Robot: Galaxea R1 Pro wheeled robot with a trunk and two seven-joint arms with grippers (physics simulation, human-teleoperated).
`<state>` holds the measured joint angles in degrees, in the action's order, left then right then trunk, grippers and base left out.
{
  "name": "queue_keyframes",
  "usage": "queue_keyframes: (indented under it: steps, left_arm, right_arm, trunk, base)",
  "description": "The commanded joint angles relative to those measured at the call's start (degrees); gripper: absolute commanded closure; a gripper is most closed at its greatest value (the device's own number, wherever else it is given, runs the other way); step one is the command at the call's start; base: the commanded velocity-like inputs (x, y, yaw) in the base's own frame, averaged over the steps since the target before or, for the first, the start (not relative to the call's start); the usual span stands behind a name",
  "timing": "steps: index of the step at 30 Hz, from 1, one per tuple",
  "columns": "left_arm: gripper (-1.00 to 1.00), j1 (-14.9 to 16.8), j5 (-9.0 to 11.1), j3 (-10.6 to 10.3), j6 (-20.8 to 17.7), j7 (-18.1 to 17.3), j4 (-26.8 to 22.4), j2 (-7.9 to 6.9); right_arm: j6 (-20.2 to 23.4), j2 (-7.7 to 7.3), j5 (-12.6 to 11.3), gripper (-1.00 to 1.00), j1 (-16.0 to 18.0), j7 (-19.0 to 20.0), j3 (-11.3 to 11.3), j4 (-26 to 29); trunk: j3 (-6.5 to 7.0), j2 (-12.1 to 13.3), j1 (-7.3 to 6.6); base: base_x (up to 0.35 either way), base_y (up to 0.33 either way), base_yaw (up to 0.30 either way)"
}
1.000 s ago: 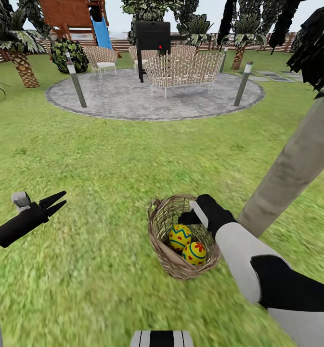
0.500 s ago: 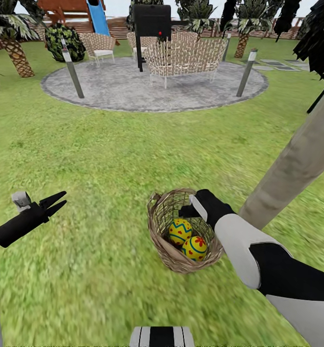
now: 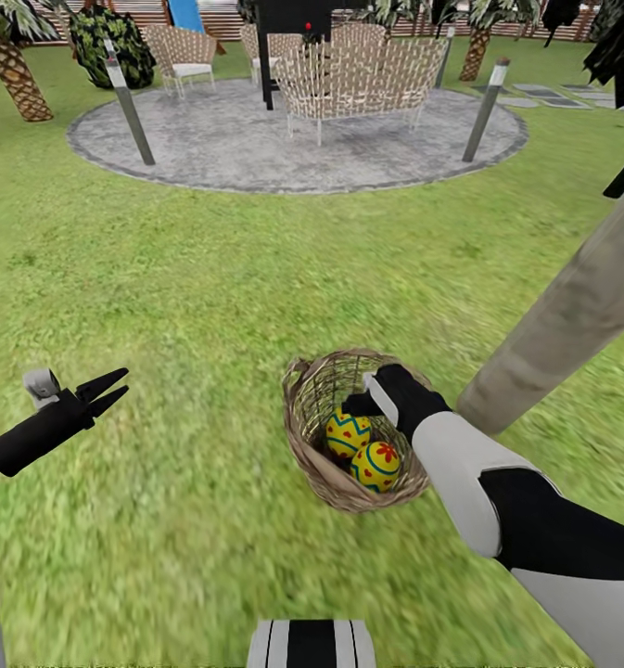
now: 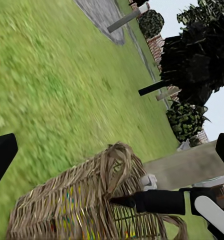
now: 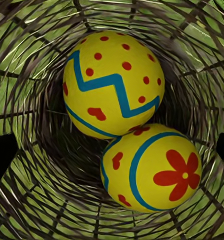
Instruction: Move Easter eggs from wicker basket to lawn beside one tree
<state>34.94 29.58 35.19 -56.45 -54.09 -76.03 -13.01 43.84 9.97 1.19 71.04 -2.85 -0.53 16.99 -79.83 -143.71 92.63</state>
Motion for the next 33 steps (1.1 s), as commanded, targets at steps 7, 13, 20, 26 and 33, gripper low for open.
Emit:
queue_keyframes:
  steps: [7, 13, 20, 26, 33]
  left_arm:
    - [-1.00, 0.0, -0.1, 0.1, -0.2, -0.2, 0.0, 0.00]
    - [-1.00, 0.0, -0.1, 0.1, -0.2, -0.3, 0.0, 0.05]
    - [-1.00, 0.0, -0.1, 0.1, -0.2, -0.3, 0.0, 0.08]
    - [-1.00, 0.0, -0.1, 0.1, -0.2, -0.3, 0.0, 0.09]
    - [-1.00, 0.0, -0.1, 0.1, -0.2, -0.2, 0.0, 0.83]
  right_arm:
    - [-0.1, 0.03, 0.2, -1.00, 0.0, -0.1, -0.2, 0.5]
    - [-4.3, -0.20, 0.2, -1.00, -0.1, 1.1, -0.3, 1.6]
    - [-7.3, -0.49, 0.6, -1.00, -0.2, 8.7, -0.3, 1.9]
    - [-7.9, -0.48, 0.7, -1.00, -0.2, 9.4, -0.3, 1.9]
    - [-9.7, -0.48, 0.7, -1.00, -0.2, 8.7, -0.3, 2.0]
  trunk:
    - [-1.60, -0.1, 0.17]
    - [-2.93, -0.2, 0.32]
    - [-3.59, -0.2, 0.40]
    - [-4.48, -0.3, 0.50]
    - [-4.92, -0.3, 0.55]
  base:
    - [0.000, 0.000, 0.000]
    - [0.000, 0.000, 0.000]
    - [0.000, 0.000, 0.000]
    - [0.000, 0.000, 0.000]
    - [0.000, 0.000, 0.000]
